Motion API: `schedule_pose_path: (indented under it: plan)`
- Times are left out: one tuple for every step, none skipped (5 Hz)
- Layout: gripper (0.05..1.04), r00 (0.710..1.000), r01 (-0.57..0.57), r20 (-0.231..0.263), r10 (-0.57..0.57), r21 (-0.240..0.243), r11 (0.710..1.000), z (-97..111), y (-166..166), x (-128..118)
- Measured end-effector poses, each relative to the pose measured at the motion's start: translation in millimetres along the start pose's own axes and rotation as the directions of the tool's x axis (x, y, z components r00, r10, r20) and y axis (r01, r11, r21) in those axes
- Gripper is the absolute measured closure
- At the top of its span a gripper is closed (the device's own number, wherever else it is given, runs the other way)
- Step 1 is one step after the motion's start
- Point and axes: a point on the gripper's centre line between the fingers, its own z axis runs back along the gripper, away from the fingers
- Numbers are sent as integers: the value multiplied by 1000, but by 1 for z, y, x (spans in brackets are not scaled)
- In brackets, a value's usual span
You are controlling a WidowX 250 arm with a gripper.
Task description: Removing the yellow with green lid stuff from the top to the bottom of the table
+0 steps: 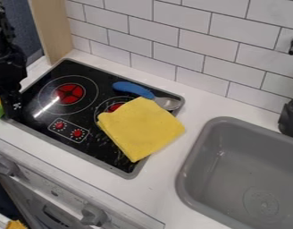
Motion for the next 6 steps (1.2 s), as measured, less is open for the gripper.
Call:
schedule_pose_path:
  plan:
    - [276,1000,-11,-15,11,2,1000,-2,1,-2]
    - [77,998,-54,-42,52,-44,998,-6,-5,-8]
    - [76,998,-59,-30,57,-67,996,-6,-7,-7]
    - [83,994,-103,17,104,-66,993,15,-2,-16]
    - [83,992,-113,47,117,-69,991,33,3,-15]
    - [83,985,-108,128,114,-54,993,61,4,-12]
